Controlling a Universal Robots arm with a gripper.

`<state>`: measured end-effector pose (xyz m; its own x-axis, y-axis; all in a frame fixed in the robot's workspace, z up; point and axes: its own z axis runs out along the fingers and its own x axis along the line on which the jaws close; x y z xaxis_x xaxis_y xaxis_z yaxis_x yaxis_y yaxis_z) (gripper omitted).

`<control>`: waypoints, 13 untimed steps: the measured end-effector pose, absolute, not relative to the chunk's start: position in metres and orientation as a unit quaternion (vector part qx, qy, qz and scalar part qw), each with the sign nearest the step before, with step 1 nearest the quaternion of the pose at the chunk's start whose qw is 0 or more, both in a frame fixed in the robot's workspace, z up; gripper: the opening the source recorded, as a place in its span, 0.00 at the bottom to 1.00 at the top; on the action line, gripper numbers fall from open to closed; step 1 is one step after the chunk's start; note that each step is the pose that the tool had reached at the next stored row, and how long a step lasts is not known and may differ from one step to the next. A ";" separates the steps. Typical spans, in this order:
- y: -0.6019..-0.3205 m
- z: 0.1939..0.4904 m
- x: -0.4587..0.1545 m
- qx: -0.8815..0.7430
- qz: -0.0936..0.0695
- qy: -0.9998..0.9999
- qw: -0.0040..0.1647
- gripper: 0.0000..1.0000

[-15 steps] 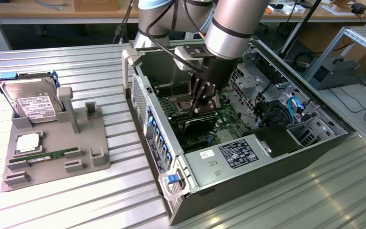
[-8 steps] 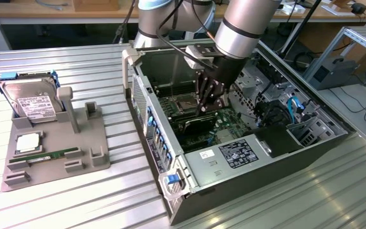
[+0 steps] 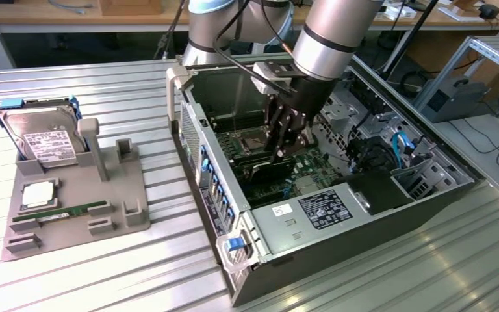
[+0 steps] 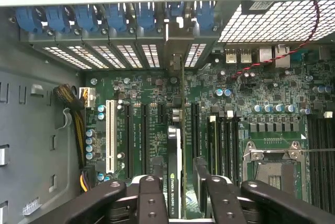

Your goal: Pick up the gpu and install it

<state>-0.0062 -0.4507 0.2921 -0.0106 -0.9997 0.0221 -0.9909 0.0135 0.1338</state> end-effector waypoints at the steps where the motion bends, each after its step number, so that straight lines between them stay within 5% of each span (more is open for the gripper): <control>1: -0.451 0.292 -0.006 0.701 -0.040 -0.710 0.055 0.36; 3: -0.451 0.292 -0.006 0.701 -0.040 -0.710 0.055 0.38; 6: -0.451 0.292 -0.006 0.701 -0.040 -0.710 0.055 0.56; 13: -0.450 0.274 -0.004 0.701 -0.041 -0.710 0.056 0.56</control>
<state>-0.0039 -0.4503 0.2743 -0.0107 -0.9997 0.0221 -0.9906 0.0136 0.1359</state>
